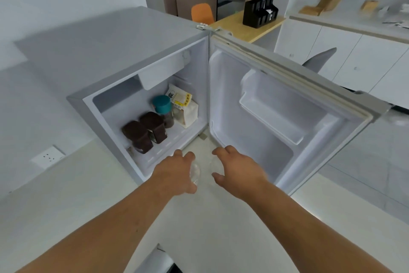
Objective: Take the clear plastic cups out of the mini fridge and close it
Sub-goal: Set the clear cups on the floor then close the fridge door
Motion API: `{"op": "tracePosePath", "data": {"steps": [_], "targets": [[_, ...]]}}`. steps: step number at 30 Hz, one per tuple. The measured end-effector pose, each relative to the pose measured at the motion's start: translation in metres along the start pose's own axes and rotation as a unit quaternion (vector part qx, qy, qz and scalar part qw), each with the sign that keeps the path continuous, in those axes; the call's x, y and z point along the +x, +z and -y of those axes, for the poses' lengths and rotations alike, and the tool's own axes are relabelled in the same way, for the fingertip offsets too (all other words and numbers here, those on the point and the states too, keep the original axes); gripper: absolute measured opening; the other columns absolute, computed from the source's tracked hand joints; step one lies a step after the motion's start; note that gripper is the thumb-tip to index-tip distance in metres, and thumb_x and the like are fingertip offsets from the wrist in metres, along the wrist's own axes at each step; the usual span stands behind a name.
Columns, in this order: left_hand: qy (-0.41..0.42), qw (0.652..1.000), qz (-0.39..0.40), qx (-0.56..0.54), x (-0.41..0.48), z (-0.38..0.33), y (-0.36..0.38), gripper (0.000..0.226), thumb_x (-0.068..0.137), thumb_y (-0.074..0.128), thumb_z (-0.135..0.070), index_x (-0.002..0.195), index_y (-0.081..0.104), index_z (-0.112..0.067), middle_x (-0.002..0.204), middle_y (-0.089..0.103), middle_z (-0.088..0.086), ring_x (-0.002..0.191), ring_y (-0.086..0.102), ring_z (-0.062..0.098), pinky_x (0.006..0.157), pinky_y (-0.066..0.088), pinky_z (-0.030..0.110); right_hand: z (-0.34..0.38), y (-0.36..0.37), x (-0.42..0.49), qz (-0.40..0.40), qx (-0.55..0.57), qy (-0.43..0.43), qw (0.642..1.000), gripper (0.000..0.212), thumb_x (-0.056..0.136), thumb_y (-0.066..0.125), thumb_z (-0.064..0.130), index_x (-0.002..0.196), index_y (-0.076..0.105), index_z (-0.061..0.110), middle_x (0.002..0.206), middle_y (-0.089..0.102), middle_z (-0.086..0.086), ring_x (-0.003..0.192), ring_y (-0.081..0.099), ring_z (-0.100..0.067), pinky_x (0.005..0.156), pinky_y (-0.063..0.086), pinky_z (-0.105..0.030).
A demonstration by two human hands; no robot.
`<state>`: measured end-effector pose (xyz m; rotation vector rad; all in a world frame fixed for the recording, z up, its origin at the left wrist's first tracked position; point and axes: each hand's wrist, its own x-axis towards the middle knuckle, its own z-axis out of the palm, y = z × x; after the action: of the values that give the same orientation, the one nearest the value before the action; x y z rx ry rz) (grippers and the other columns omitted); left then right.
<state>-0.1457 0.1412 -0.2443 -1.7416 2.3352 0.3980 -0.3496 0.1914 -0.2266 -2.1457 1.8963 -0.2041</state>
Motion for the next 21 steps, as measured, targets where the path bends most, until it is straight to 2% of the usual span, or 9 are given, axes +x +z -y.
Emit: {"op": "tracePosePath", "data": {"steps": [6, 11, 14, 17, 21], "targets": [[0.017, 1.0, 0.0, -0.003, -0.007, 0.012, 0.005, 0.093, 0.062, 0.081, -0.061, 0.139, 0.036, -0.035, 0.126, 0.047, 0.001, 0.108, 0.06, 0.027, 0.082, 0.055, 0.039, 0.013, 0.002, -0.006, -0.004, 0.001, 0.007, 1.0, 0.058, 0.093, 0.061, 0.052, 0.143, 0.036, 0.037, 0.135, 0.051, 0.006, 0.096, 0.064, -0.022, 0.066, 0.051, -0.034], [0.052, 0.999, 0.01, 0.008, 0.004, 0.022, 0.011, 0.09, 0.068, 0.081, -0.058, 0.14, 0.033, -0.033, 0.131, 0.045, 0.004, 0.113, 0.059, 0.03, 0.09, 0.058, 0.043, 0.022, 0.009, -0.001, -0.008, -0.01, 0.041, 0.999, 0.059, 0.092, 0.06, 0.055, 0.143, 0.036, 0.039, 0.137, 0.052, 0.009, 0.097, 0.063, -0.018, 0.061, 0.041, -0.028], [0.07, 0.997, 0.014, 0.017, 0.008, 0.031, 0.022, 0.09, 0.069, 0.081, -0.058, 0.14, 0.031, -0.033, 0.132, 0.045, 0.004, 0.114, 0.059, 0.028, 0.092, 0.057, 0.042, 0.031, 0.019, 0.002, 0.007, -0.008, 0.053, 0.999, 0.059, 0.093, 0.061, 0.054, 0.145, 0.036, 0.038, 0.139, 0.051, 0.009, 0.102, 0.064, -0.019, 0.068, 0.049, -0.03], [0.075, 0.997, 0.029, 0.013, 0.009, 0.044, 0.036, 0.09, 0.07, 0.081, -0.056, 0.14, 0.03, -0.032, 0.131, 0.044, 0.005, 0.113, 0.058, 0.027, 0.091, 0.057, 0.041, 0.039, 0.031, 0.004, 0.023, -0.011, 0.055, 0.998, 0.059, 0.094, 0.061, 0.052, 0.145, 0.036, 0.036, 0.136, 0.052, 0.008, 0.098, 0.064, -0.019, 0.071, 0.055, -0.033], [0.082, 0.995, 0.039, 0.027, 0.008, 0.064, 0.052, 0.089, 0.069, 0.08, -0.055, 0.139, 0.03, -0.03, 0.128, 0.044, 0.005, 0.11, 0.058, 0.028, 0.086, 0.054, 0.039, 0.049, 0.048, 0.008, 0.041, -0.007, 0.057, 0.998, 0.059, 0.094, 0.061, 0.051, 0.146, 0.037, 0.035, 0.135, 0.051, 0.009, 0.094, 0.063, -0.018, 0.068, 0.053, -0.032]]}}
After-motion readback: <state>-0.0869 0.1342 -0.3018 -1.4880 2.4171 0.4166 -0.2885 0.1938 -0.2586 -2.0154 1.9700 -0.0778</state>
